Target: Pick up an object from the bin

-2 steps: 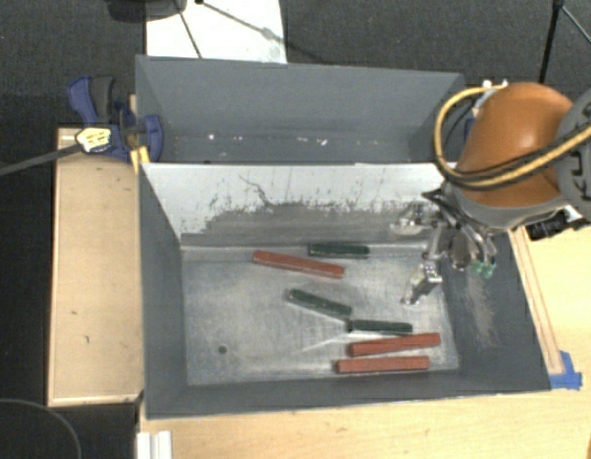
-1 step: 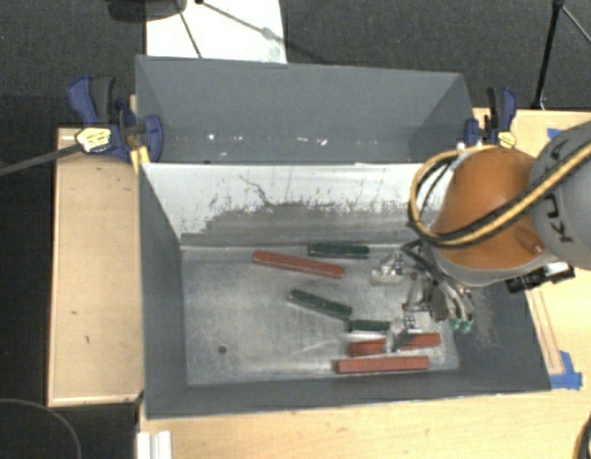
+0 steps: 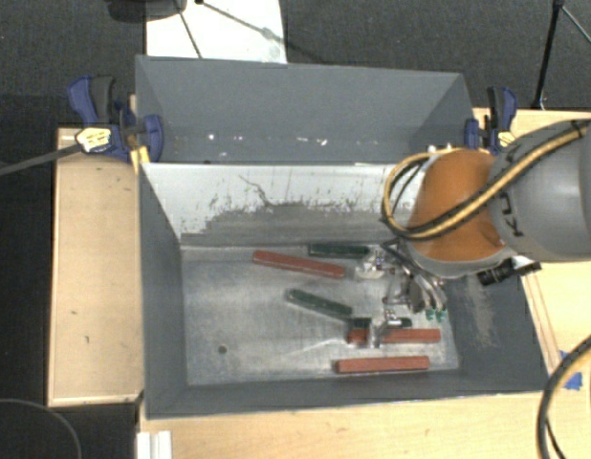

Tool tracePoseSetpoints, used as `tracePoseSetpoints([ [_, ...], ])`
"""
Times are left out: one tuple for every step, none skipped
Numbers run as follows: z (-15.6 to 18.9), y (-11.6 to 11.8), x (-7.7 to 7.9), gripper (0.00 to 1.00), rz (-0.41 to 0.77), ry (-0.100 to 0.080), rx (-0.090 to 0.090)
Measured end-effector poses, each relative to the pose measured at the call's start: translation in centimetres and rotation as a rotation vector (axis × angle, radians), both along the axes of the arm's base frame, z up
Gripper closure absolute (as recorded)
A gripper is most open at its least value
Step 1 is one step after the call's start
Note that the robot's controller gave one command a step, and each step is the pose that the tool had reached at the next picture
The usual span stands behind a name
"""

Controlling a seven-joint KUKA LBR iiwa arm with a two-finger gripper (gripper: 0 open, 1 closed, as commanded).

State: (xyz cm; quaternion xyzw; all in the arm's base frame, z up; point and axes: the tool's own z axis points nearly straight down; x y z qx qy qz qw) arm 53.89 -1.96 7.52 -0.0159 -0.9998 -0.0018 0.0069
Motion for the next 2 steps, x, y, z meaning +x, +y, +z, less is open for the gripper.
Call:
tracePoseSetpoints([
  [0.0,0.0,0.0,1.00,0.001,0.000,0.000],
  [0.4,3.7,-3.7,1.00,0.021,-0.034,-0.009],
])
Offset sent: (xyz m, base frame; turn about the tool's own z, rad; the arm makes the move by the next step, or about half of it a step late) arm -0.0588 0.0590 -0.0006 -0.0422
